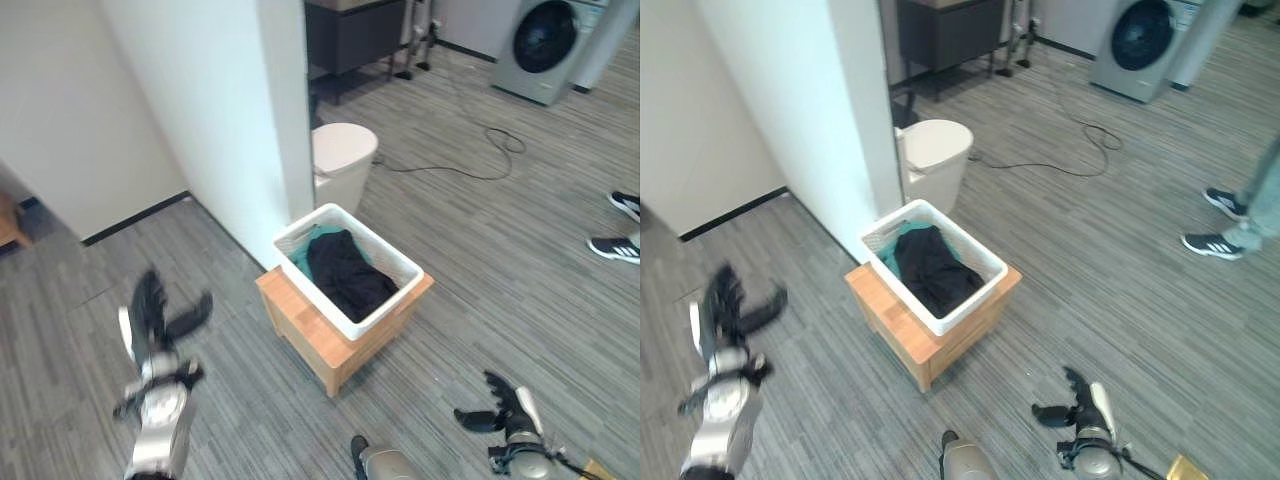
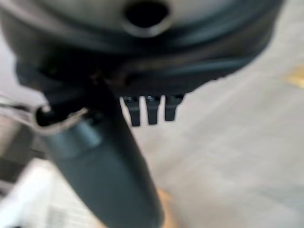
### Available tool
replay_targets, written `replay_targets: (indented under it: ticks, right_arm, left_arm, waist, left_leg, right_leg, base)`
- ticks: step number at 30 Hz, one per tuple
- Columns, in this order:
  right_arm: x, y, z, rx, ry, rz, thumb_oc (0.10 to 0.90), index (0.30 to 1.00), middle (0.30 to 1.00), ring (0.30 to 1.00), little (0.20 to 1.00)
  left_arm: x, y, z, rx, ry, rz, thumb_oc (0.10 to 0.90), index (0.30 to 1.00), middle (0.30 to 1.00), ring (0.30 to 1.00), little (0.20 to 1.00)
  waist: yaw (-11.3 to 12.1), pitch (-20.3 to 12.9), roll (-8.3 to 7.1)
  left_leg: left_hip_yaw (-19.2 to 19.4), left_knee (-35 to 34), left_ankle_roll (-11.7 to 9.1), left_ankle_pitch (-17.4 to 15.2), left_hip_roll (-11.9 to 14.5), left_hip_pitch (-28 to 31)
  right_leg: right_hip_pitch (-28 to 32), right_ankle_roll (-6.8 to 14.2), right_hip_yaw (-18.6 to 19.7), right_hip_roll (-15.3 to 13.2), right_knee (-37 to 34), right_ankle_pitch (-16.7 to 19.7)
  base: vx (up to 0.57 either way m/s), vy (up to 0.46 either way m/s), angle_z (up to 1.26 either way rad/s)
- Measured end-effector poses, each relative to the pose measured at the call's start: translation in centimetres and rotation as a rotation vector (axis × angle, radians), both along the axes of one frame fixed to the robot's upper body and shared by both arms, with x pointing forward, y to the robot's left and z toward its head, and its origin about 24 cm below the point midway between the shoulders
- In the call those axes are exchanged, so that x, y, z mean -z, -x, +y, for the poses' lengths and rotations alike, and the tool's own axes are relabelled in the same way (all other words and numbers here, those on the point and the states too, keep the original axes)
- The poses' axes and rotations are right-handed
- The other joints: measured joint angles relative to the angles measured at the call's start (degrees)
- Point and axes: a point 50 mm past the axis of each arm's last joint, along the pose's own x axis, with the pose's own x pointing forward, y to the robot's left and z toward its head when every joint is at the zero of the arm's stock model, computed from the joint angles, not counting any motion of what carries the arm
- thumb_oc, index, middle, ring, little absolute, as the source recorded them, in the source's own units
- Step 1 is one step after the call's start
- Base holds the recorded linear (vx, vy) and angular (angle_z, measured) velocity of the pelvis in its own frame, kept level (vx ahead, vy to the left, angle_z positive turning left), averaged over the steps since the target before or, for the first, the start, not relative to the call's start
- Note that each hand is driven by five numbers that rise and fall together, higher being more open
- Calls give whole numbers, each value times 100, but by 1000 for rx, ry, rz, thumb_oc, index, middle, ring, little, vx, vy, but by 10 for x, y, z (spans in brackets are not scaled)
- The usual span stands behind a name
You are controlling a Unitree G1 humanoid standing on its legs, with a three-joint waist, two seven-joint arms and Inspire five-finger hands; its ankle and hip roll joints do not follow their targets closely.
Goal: Pick up bed clothes into laundry basket.
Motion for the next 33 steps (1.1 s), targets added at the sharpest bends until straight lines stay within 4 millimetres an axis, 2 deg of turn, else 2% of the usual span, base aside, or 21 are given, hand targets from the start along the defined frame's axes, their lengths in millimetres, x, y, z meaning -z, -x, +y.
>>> replay_targets:
  ticks: [2,4,8,11,13,15,17,18,19,20,21,22,23,24,25,26,27,29,30,32,33]
  right_arm:
    - [-29,-11,-1,-21,39,-130,800,900,900,900,900]
    - [-54,-22,2,-59,67,-242,800,900,900,900,900]
    - [-103,-45,17,-172,63,-487,800,900,900,900,900]
    - [-123,-62,32,-291,-39,-589,800,900,900,900,900]
    - [-120,-62,35,-311,-109,-592,800,900,900,900,900]
    - [-117,-58,31,-287,-178,-603,800,900,900,900,900]
    - [-122,-62,34,-342,-205,-611,800,900,900,900,900]
    - [-125,-63,37,-369,-223,-616,800,900,900,900,900]
    - [-130,-67,41,-404,-238,-631,800,900,900,900,900]
    - [-136,-68,43,-444,-243,-646,800,900,900,900,900]
    - [-138,-69,44,-468,-235,-653,800,900,900,900,900]
    - [-141,-70,40,-469,-223,-655,800,900,900,900,900]
    - [-144,-70,38,-489,-190,-639,800,900,900,900,900]
    - [-143,-71,42,-508,-183,-622,800,900,900,900,900]
    - [-139,-75,53,-546,-192,-602,800,900,900,900,900]
    - [-139,-77,59,-568,-192,-600,800,900,900,900,900]
    - [-141,-78,59,-562,-194,-608,800,900,900,900,900]
    - [-148,-80,58,-559,-167,-632,800,900,900,900,900]
    - [-153,-83,58,-562,-147,-647,800,900,900,900,900]
    - [-160,-82,57,-552,-121,-676,800,900,900,900,900]
    - [-159,-78,51,-536,-91,-666,800,900,900,900,900]
  left_arm:
    - [15,21,-2,-55,90,47,800,900,900,900,900]
    - [16,24,-7,-52,154,25,800,900,900,900,900]
    - [1,10,-15,34,194,-75,800,900,900,900,900]
    - [-30,-16,-12,149,131,-208,800,900,900,900,900]
    - [-48,-36,-11,181,109,-297,800,900,900,900,900]
    - [-73,-61,-24,239,111,-429,800,900,900,900,900]
    - [-98,-69,-30,294,91,-557,800,900,900,900,900]
    - [-103,-68,-30,297,89,-595,800,900,900,900,900]
    - [-108,-66,-32,285,102,-634,800,900,900,900,900]
    - [-111,-62,-33,275,115,-669,800,900,900,900,900]
    - [-111,-56,-35,256,130,-694,800,900,900,900,900]
    - [-116,-58,-37,258,131,-728,800,900,900,900,900]
    - [-111,-52,-40,235,153,-720,800,900,900,900,900]
    - [-109,-49,-35,214,146,-708,800,900,900,900,900]
    - [-103,-42,-25,180,130,-674,800,900,900,900,900]
    - [-98,-38,-20,164,134,-650,800,900,900,900,900]
    - [-92,-36,-20,160,154,-620,800,900,900,900,900]
    - [-91,-33,-21,161,156,-619,800,900,900,900,900]
    - [-90,-32,-21,159,156,-614,800,900,900,900,900]
    - [-88,-32,-24,174,164,-604,800,900,900,900,900]
    - [-85,-36,-33,201,190,-590,800,900,900,900,900]
  waist:
    - [193,-1,-5]
    - [351,0,-7]
    - [630,19,-37]
    - [757,134,-134]
    - [782,301,-169]
    - [718,495,59]
    - [890,590,14]
    - [949,617,54]
    - [1050,648,231]
    - [1217,648,412]
    - [1422,660,593]
    - [1388,742,571]
    - [1473,779,844]
    - [1533,880,754]
    - [1556,1007,403]
    - [1691,1018,177]
    - [1668,1016,57]
    - [1599,955,53]
    - [1686,896,77]
    - [1504,822,149]
    - [1375,765,344]
  left_leg:
    - [-276,3,-36,51,-50,-69]
    - [-497,25,-68,77,-68,-178]
    - [-911,75,-76,161,-242,-386]
    - [-1150,178,-32,197,-463,-534]
    - [-1314,195,28,220,-487,-534]
    - [-2017,216,62,490,-464,-769]
    - [-2338,239,12,561,-612,-920]
    - [-2575,268,-76,627,-666,-1032]
    - [-2755,287,-5,631,-596,-1164]
    - [-2903,454,24,612,-533,-1455]
    - [-2987,701,-241,897,-592,-1769]
    - [-2937,785,-330,1065,-692,-1971]
    - [-2723,505,-133,879,-543,-1910]
    - [-2044,400,-123,492,-435,-1938]
    - [-1129,654,132,227,-514,-2071]
    - [-935,934,149,204,-675,-2115]
    - [-771,1379,64,209,-776,-2122]
    - [-650,1531,300,286,-582,-1730]
    - [-386,1595,503,175,-338,-1456]
    - [297,1413,523,200,109,-962]
    - [587,1213,877,950,396,-584]
  right_leg:
    - [153,-32,-266,-113,-107,38]
    - [233,4,-457,-212,-184,45]
    - [406,119,-791,-400,-356,142]
    - [501,294,-877,-621,-328,177]
    - [629,356,-673,-610,-291,158]
    - [684,882,483,-178,354,-266]
    - [943,729,1011,-95,55,-611]
    - [1147,415,1027,-88,-236,-799]
    - [1130,257,896,20,-385,-738]
    - [1027,248,937,229,-341,-730]
    - [906,163,916,431,-140,-783]
    - [805,-72,918,450,22,-892]
    - [819,-192,690,658,211,-919]
    - [854,-368,285,480,305,-965]
    - [936,-478,-160,0,185,-910]
    - [954,-484,-370,-305,74,-838]
    - [1302,-415,-876,-516,-436,-631]
    - [1834,-381,-1606,-656,-974,-437]
    - [1916,-359,-1788,-655,-966,-463]
    - [2280,-341,-2513,-694,-1032,-478]
    - [2241,-253,-2722,-775,-446,-594]
  base:
    - [-142,134,67]
    - [-137,132,61]
    - [-167,108,55]
    - [-359,109,41]
    - [-310,34,58]
    - [-231,-1,148]
    - [-261,-65,119]
    - [-311,-159,101]
    - [-483,-154,95]
    - [-332,-85,94]
    - [-441,5,125]
    - [-370,51,157]
    - [-585,69,176]
    - [-686,36,209]
    - [-563,6,197]
    - [-476,11,215]
    - [-274,63,218]
    - [-232,178,221]
    - [-138,176,150]
    - [-134,281,193]
    - [-130,495,231]
